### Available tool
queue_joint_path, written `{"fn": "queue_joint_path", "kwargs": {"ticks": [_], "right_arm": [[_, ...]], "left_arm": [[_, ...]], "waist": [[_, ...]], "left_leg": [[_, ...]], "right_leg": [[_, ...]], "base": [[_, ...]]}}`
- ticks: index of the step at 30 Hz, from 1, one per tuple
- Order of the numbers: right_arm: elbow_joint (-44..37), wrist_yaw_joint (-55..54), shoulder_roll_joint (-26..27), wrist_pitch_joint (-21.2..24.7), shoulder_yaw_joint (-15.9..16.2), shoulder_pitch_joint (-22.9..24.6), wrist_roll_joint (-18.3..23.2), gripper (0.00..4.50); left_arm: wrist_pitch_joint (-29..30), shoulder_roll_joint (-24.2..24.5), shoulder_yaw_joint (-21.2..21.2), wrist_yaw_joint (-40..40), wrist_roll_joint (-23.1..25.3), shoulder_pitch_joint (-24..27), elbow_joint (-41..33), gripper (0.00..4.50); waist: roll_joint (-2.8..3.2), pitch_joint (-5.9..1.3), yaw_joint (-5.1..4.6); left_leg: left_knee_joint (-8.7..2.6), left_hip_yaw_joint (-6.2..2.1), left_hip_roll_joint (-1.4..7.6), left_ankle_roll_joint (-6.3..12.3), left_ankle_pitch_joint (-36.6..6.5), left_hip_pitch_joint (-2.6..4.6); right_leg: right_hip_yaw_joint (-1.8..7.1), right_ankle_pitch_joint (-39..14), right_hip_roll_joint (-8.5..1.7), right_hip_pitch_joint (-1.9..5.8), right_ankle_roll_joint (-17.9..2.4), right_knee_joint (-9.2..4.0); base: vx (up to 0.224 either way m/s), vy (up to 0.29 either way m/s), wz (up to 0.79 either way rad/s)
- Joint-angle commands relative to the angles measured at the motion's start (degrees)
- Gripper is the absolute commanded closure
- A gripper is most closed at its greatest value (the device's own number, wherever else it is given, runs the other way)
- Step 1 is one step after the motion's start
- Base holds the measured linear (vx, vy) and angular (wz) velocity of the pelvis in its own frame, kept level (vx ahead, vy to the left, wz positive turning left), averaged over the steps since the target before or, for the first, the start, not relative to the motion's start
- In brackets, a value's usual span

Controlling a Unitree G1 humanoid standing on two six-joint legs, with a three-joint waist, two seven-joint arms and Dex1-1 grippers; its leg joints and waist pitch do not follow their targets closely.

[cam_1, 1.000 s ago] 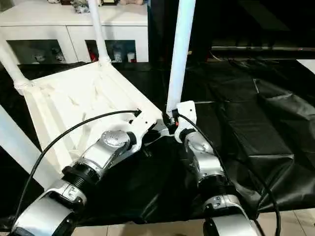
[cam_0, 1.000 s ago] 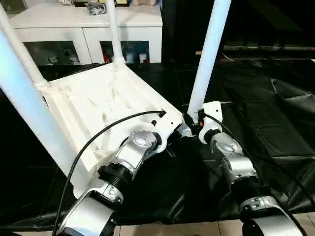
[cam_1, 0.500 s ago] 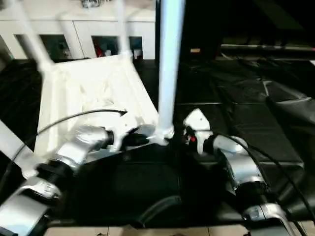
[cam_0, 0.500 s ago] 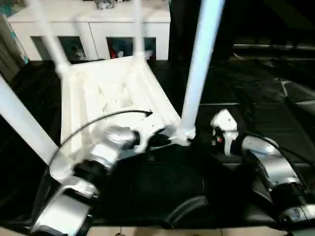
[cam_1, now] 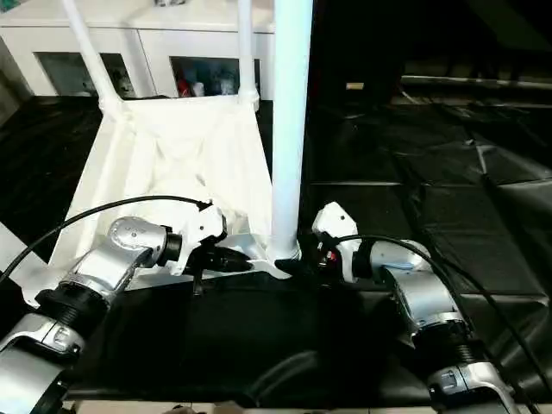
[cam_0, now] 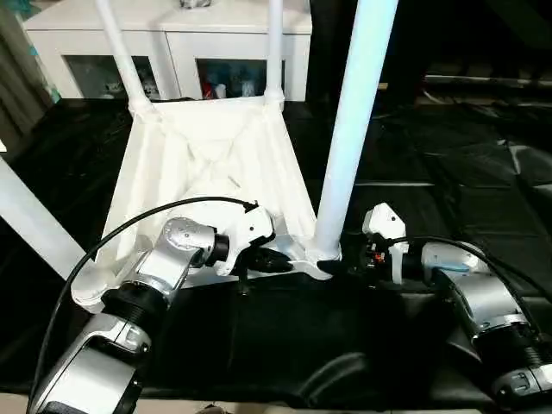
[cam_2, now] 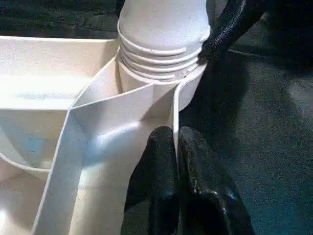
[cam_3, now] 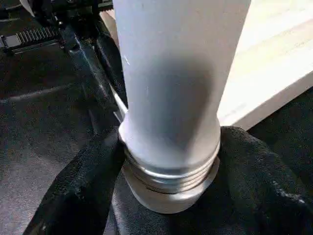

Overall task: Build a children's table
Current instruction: Rotate leg to tighten

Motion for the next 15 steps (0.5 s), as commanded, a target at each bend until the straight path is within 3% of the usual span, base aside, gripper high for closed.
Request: {"fn": "queue_joint_path", "kwargs": {"ticks": [1,7,15], "right_arm": [[0.3,0.3,0.79,-1.15,0.73,-1.07,0.49,1.55],[1.05,0.79,1.57,-1.68,0.55,-1.26,0.3,1.75],[2.02,1.31,2.41,-2.52,0.62,-0.87,0.43,1.76]], "left_arm": [[-0.43,-1.24,-1.18,-1.7,-0.79,0.6,-1.41,4.5],[-0.75,-1.09,-1.5,-2.1,-0.11,0.59,-1.06,4.5],[-0.65,-1.12,-1.63,-2.09,0.33,0.79,-1.16,4.5]], "waist": [[-0.94,-3.33,0.09],[-0.96,-3.57,0.21],[-1.09,-3.45,0.18]], "left_leg": [[-3.95,-0.8,2.35,3.57,-11.86,0.85],[-3.62,-0.73,2.23,4.63,-9.02,0.72],[-3.63,-0.78,2.22,4.28,-10.14,0.73]], "right_leg": [[2.14,-12.6,-3.06,2.94,-13.53,-3.37],[2.15,-8.52,-3.0,3.13,-14.24,-2.86],[2.14,-10.98,-2.99,3.05,-13.9,-3.02]], "base": [[0.0,0.0,0.0],[0.0,0.0,0.0],[0.0,0.0,0.0]]}}
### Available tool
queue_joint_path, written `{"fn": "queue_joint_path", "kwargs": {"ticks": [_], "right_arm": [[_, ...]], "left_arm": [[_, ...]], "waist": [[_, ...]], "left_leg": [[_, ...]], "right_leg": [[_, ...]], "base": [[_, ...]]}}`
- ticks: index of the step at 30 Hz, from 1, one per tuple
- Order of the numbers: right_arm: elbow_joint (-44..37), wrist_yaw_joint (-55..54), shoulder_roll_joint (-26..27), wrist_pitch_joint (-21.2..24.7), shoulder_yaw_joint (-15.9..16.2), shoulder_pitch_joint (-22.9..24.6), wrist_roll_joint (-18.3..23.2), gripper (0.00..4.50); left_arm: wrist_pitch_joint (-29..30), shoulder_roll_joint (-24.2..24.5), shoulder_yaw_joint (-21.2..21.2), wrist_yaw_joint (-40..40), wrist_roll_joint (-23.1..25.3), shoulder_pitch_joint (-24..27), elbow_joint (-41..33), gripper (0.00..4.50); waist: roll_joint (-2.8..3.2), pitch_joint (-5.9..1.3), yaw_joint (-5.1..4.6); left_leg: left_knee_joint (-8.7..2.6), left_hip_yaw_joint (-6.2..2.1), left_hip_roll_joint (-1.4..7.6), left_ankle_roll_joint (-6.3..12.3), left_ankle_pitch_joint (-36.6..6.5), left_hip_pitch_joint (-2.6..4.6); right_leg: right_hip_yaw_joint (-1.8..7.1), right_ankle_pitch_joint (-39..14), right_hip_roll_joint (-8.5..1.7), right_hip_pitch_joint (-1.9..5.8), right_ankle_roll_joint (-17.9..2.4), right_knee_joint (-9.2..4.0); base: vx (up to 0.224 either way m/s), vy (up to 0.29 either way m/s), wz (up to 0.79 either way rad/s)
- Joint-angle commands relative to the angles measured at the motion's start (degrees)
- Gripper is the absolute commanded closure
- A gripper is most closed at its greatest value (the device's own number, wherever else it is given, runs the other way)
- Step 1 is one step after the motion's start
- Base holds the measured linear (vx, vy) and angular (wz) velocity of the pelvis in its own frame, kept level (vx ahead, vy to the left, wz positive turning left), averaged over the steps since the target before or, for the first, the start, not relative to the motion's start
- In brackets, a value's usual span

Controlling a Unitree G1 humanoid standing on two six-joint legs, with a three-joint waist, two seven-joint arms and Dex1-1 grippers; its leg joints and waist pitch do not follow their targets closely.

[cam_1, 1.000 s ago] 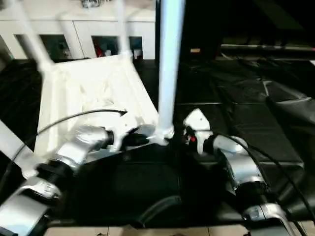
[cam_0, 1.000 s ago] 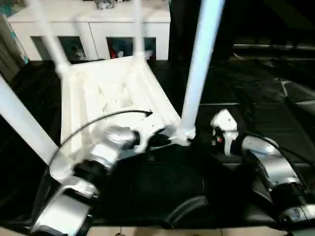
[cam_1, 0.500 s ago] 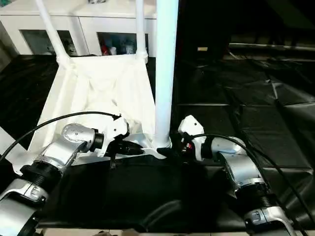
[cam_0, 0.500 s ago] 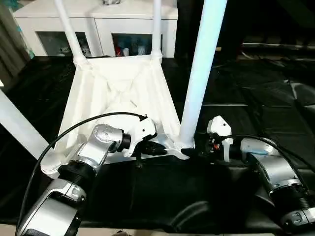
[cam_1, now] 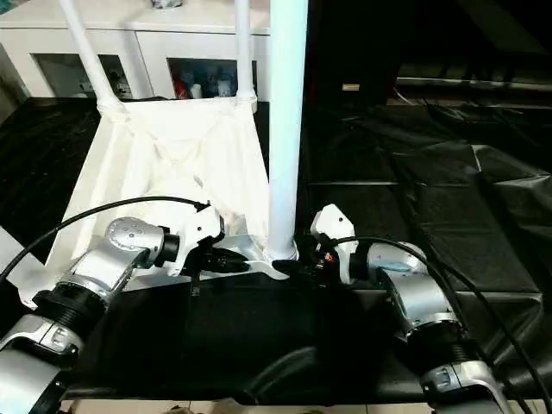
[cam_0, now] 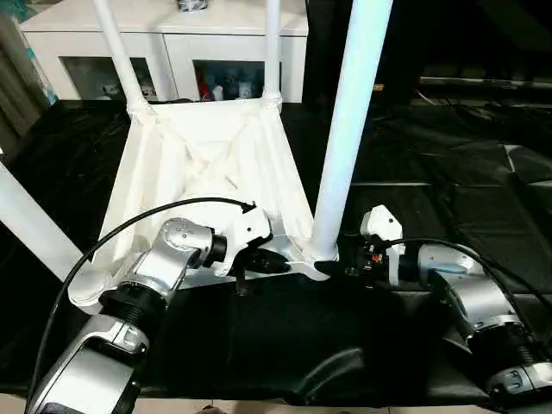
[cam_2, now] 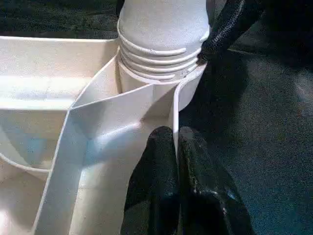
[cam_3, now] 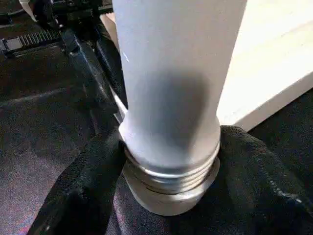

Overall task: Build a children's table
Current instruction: Rotate leg to tighten

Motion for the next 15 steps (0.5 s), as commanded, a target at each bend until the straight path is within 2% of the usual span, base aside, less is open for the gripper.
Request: {"fn": "queue_joint_path", "kwargs": {"ticks": [1,9,12,13,15], "right_arm": [[-0.07,0.94,1.32,-0.39,1.19,-0.38,0.44,1.76],[0.52,0.95,2.01,-0.95,1.21,0.03,0.24,1.76],[0.85,-1.15,1.93,-2.79,1.14,-0.09,-1.47,1.76],[0.89,-1.29,1.97,-2.9,1.11,-0.12,-1.53,1.2],[1.23,-0.41,2.48,-1.33,-0.02,-0.6,0.31,1.07]], "left_arm": [[-0.57,-1.24,-1.77,-1.81,0.02,0.82,-1.26,4.5],[-0.44,-1.14,-1.91,-1.69,0.34,1.05,-1.31,4.5],[-0.38,-0.96,-2.18,-2.1,0.54,1.04,-1.28,4.5],[-0.39,-0.94,-2.17,-2.11,0.54,1.06,-1.3,4.5],[-0.35,-0.9,-2.07,-2.1,0.5,1.18,-1.38,4.5]], "waist": [[-0.92,-3.55,0.21],[-0.82,-3.53,0.17],[-0.87,-3.54,0.11],[-0.89,-3.52,0.06],[-0.89,-3.51,-0.02]], "left_leg": [[-3.73,-0.77,2.2,4.27,-10.15,0.62],[-3.74,-0.82,2.16,4.03,-10.45,0.6],[-3.73,-0.81,2.13,3.9,-10.5,0.64],[-3.74,-0.81,2.12,3.86,-10.67,0.61],[-3.74,-0.81,2.09,3.92,-11.0,0.6]], "right_leg": [[2.13,-11.0,-2.97,3.03,-13.89,-3.35],[2.14,-11.59,-3.0,3.04,-13.73,-3.38],[2.15,-11.63,-2.99,2.99,-13.66,-3.41],[2.16,-11.82,-2.99,3.0,-13.61,-3.43],[2.15,-12.36,-2.94,3.05,-13.58,-3.48]], "base": [[0.0,0.0,0.0],[0.0,0.0,0.0],[0.0,0.0,0.0],[0.0,0.0,0.0],[0.0,0.0,0.0]]}}
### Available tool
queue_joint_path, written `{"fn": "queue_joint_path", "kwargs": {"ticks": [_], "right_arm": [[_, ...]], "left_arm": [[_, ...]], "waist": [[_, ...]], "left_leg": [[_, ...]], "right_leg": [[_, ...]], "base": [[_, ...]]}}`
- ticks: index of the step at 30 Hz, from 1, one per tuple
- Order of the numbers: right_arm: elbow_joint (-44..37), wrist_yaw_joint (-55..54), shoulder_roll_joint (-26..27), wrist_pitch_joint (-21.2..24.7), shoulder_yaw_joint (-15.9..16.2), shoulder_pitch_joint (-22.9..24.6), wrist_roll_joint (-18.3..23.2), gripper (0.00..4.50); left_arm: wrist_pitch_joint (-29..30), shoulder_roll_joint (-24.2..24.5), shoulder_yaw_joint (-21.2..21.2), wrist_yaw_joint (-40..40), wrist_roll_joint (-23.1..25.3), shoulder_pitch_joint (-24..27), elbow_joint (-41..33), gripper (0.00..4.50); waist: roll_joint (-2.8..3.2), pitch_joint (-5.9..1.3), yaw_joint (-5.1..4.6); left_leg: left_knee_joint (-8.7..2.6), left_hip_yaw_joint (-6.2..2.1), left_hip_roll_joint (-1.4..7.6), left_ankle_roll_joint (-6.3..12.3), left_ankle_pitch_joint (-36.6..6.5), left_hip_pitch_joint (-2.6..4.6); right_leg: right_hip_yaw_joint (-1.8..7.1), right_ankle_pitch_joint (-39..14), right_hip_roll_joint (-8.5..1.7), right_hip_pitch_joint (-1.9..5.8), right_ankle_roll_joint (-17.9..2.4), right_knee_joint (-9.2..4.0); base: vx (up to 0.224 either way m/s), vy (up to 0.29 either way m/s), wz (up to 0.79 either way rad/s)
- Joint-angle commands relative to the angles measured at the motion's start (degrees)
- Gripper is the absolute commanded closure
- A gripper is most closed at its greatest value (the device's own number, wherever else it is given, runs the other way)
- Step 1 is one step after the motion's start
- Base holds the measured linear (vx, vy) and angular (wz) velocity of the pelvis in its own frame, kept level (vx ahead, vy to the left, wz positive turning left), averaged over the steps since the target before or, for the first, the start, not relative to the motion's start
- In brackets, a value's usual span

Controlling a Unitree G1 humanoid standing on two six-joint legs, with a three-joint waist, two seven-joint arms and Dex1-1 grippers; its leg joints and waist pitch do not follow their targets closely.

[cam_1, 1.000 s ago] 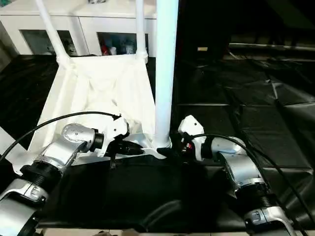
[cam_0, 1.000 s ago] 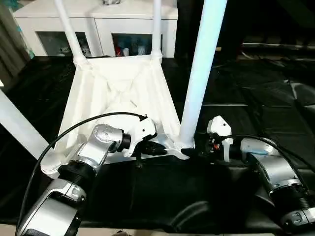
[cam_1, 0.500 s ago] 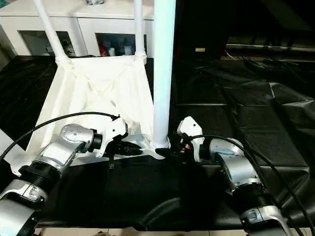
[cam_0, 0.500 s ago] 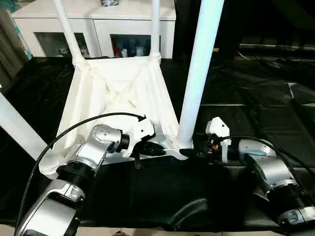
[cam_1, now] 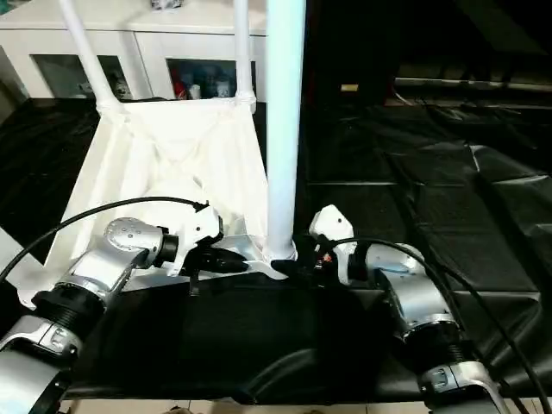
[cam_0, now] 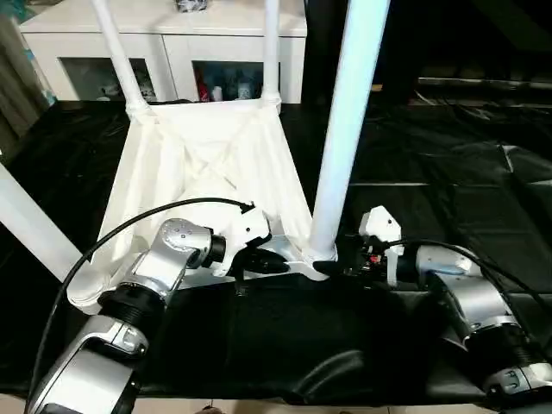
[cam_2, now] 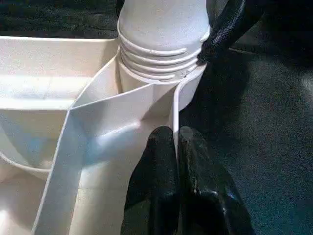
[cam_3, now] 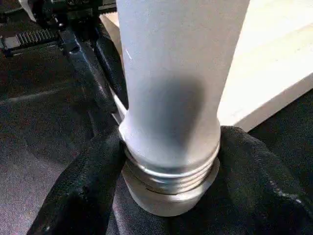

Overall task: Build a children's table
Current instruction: Rotate leg to tighten

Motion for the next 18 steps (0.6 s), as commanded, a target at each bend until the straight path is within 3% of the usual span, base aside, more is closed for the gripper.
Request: {"fn": "queue_joint_path", "kwargs": {"ticks": [1,7,12,18], "right_arm": [[0.07,0.95,1.26,1.43,-0.14,-0.86,1.76,1.07],[0.17,0.84,1.12,0.21,0.38,-1.14,0.69,0.42],[0.51,0.9,1.12,-0.59,1.09,-1.01,-0.25,0.42],[0.93,1.11,0.92,-0.81,1.03,-1.01,-0.49,0.42]], "left_arm": [[-0.28,-1.08,-2.16,-2.07,0.2,1.01,-1.37,4.5],[-0.3,-0.88,-2.2,-2.2,0.37,1.14,-1.37,4.5],[-0.37,-0.86,-2.26,-2.06,0.6,1.15,-1.24,4.5],[-0.37,-0.53,-2.3,-2.06,0.69,1.3,-1.48,4.5]], "waist": [[-0.82,-3.51,0.24],[-0.69,-3.66,0.82],[-0.76,-3.58,1.08],[-0.7,-3.64,1.14]], "left_leg": [[-3.81,-0.84,2.14,3.97,-11.07,0.57],[-3.7,-0.73,2.3,4.39,-9.65,0.72],[-3.78,-0.76,2.22,3.69,-10.66,0.74],[-3.75,-0.78,2.21,3.75,-10.23,0.68]], "right_leg": [[2.12,-12.42,-2.98,3.03,-13.6,-3.63],[2.13,-9.3,-2.9,2.89,-14.56,-3.2],[2.19,-11.41,-3.02,2.93,-13.68,-3.44],[2.17,-10.43,-2.98,2.96,-13.8,-3.32]], "base": [[0.0,0.0,0.0],[0.0,0.0,0.0],[0.0,0.0,0.0],[0.0,0.0,0.0]]}}
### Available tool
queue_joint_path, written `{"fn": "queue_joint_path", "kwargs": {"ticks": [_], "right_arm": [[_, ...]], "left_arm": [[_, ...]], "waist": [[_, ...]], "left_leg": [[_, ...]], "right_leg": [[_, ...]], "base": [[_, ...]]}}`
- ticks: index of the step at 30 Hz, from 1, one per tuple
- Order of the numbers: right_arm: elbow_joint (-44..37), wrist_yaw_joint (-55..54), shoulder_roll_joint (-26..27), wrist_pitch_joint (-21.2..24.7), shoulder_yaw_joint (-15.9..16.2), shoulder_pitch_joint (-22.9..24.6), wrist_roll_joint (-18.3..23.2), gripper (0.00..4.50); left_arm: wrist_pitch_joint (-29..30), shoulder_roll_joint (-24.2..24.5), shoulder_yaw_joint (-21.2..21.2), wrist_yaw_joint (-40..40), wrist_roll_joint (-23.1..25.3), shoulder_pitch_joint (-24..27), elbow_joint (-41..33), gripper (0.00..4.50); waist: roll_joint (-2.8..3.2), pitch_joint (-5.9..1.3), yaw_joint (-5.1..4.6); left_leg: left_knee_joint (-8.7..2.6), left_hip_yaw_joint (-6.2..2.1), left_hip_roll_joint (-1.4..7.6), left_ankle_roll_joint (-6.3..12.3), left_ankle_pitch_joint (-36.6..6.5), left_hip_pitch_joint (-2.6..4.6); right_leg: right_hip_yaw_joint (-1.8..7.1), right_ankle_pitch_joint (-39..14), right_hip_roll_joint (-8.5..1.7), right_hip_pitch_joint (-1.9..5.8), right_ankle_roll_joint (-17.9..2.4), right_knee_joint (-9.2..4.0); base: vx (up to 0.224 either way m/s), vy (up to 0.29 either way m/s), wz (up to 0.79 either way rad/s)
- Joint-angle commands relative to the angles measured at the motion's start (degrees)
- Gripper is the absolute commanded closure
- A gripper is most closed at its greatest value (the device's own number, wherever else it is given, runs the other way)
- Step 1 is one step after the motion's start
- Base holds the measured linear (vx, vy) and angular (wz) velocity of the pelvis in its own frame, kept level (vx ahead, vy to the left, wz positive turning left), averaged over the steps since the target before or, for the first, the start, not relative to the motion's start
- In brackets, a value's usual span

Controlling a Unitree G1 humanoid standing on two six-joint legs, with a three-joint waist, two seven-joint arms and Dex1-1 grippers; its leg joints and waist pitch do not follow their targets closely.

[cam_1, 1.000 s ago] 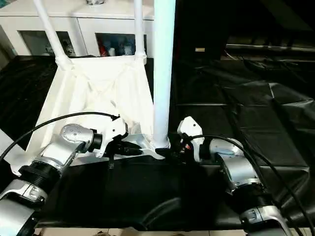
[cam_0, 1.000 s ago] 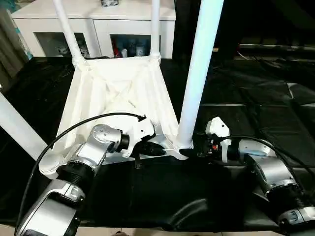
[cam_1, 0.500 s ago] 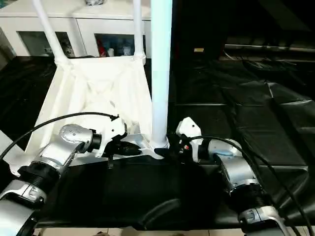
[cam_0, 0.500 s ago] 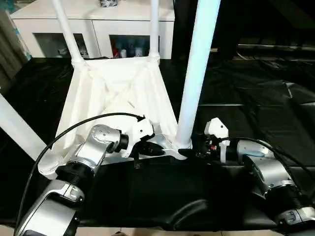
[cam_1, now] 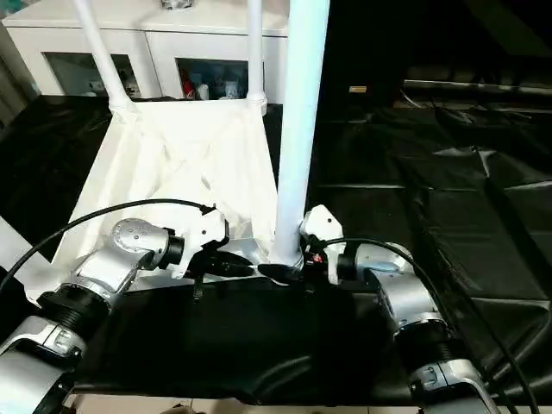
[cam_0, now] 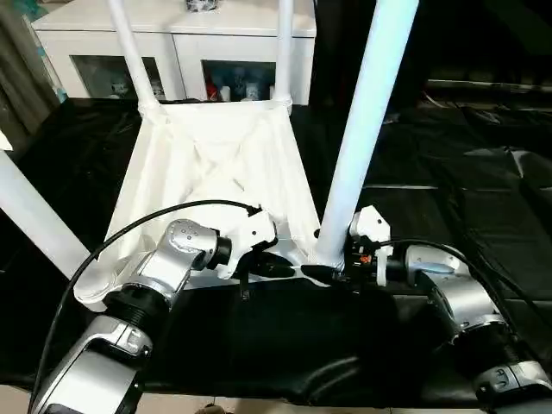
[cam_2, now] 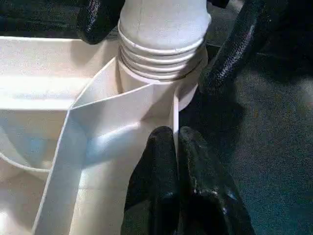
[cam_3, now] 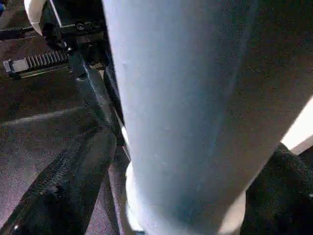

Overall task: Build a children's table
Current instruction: Rotate leg to tighten

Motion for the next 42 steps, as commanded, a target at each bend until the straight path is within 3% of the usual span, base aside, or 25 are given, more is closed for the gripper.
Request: {"fn": "queue_joint_path", "kwargs": {"ticks": [1,8,16,27,29,32,34,38,42], "right_arm": [[0.95,0.24,-0.46,-0.64,0.23,-0.42,-0.54,0.42],[1.45,0.54,-0.2,-0.24,0.16,-0.61,-0.32,0.81],[2.17,0.33,-0.17,-0.73,0.09,-0.76,-0.45,1.65],[3.32,-3.02,0.91,-0.43,-0.78,-0.45,-0.86,1.8],[6.28,-11.92,2.91,-1.74,-2.27,-0.84,-3.09,1.8],[7.92,-19.02,5.22,-1.8,-3.75,-0.86,-3.86,1.81],[9.95,-30.4,8.88,-0.52,-5.72,-1.22,-5.11,1.81],[12.51,-45.08,14.84,3.09,-8.84,-2.55,-4.97,1.81],[14.31,-47.63,17.25,1.26,-6.89,-3.59,-7.27,1.81]], "left_arm": [[-0.26,-0.19,-1.53,-1.3,0.55,1.21,-0.56,4.5],[-0.03,-0.15,-1.54,-1.34,0.59,1.16,-0.46,4.5],[0.1,-0.07,-1.58,-1.3,0.65,1.27,-0.43,4.5],[0.49,-0.47,-1.2,0.18,0.97,1.11,0.16,4.5],[0.66,-2.11,-0.39,6.81,2.73,0.23,2.52,4.5],[1.89,-4.55,0.74,12.55,3.17,-0.32,4.04,4.5],[4.38,-8.19,1.25,19.61,4.13,-0.93,5.29,4.5],[7.2,-14.97,2.25,30.11,4.76,-2.14,6.99,4.5],[6.73,-19.58,1.13,35.71,6.8,-3.06,8.49,4.5]], "waist": [[-0.72,-3.63,-0.07],[-0.74,-3.66,-0.01],[-0.71,-3.7,0.2],[-0.57,-3.69,0.25],[-0.3,-3.3,-0.13],[-0.53,-2.93,-1.01],[-0.53,-2.88,-1.63],[-0.6,-2.79,-2.56],[-0.76,-2.93,-2.65]], "left_leg": [[-3.8,-0.78,2.21,3.76,-10.26,0.72],[-3.74,-0.77,2.2,3.88,-10.11,0.74],[-3.71,-0.75,2.26,4.03,-9.63,0.8],[-3.75,-0.75,2.21,3.69,-10.23,0.81],[-4.06,-0.89,2.14,2.45,-12.59,0.86],[-4.37,-1.15,1.95,0.11,-18.05,1.44],[-4.6,-1.34,1.95,-0.76,-18.56,1.34],[-4.54,-1.48,1.59,-0.57,-20.32,1.45],[-4.46,-1.43,1.47,0.96,-20.29,1.46]], "right_leg": [[2.17,-10.41,-2.91,2.96,-13.81,-3.34],[2.15,-10.36,-2.93,3.0,-13.9,-3.32],[2.14,-9.77,-2.9,2.95,-14.06,-3.22],[2.13,-9.96,-2.92,2.94,-14.19,-3.27],[2.16,-13.82,-3.05,2.75,-13.29,-3.81],[2.11,-23.61,-3.11,2.38,-10.56,-4.97],[2.12,-24.85,-2.95,2.29,-9.68,-5.06],[1.89,-28.65,-2.87,1.93,-7.89,-5.89],[1.72,-28.86,-2.85,1.9,-6.92,-6.39]], "base": [[0.0,0.0,0.0],[0.0,0.0,0.0],[0.0,0.0,0.0],[0.0,0.0,0.0],[0.0,0.0,0.0],[0.0,0.0,0.0],[0.0,0.0,0.0],[0.0,0.0,0.0],[0.0,0.0,0.0]]}}
